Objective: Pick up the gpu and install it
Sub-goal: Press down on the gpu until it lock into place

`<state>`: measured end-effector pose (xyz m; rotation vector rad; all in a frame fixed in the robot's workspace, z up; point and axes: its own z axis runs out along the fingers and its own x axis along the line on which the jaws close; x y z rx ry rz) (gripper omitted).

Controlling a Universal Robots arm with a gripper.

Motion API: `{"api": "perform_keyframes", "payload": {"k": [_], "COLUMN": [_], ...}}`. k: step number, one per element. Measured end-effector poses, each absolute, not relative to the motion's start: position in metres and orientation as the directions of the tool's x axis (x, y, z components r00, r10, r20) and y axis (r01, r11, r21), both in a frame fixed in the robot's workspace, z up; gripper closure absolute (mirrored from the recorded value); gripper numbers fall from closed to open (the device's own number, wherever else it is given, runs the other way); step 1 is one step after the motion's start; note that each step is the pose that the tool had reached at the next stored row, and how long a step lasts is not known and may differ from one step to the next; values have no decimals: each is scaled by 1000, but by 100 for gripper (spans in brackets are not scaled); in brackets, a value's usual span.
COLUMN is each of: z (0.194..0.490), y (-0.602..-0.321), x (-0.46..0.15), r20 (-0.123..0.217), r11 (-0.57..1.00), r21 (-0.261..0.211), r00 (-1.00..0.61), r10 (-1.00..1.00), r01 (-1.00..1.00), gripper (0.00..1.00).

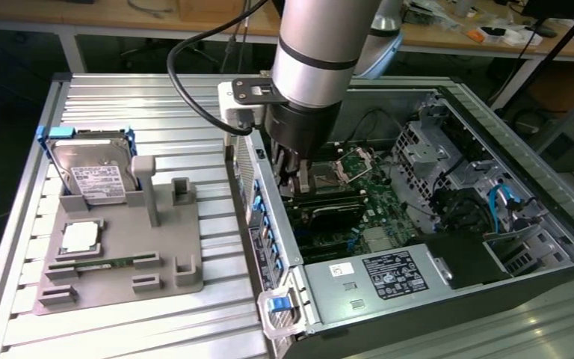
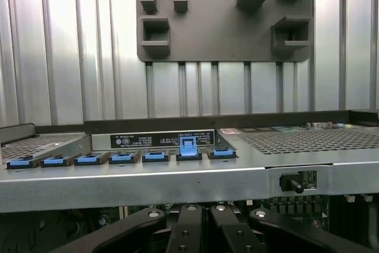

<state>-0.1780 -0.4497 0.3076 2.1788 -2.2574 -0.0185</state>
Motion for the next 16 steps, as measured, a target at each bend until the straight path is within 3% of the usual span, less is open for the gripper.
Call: {"api": "perform_keyframes", "payload": {"k": [16], "z": [299], "y": [-454], "x": [-147], "r20": [-6], "r11": [36], "r21": [10], "r00": [-36], "r10": [-999], "r01": [-999], "gripper": [89]}}
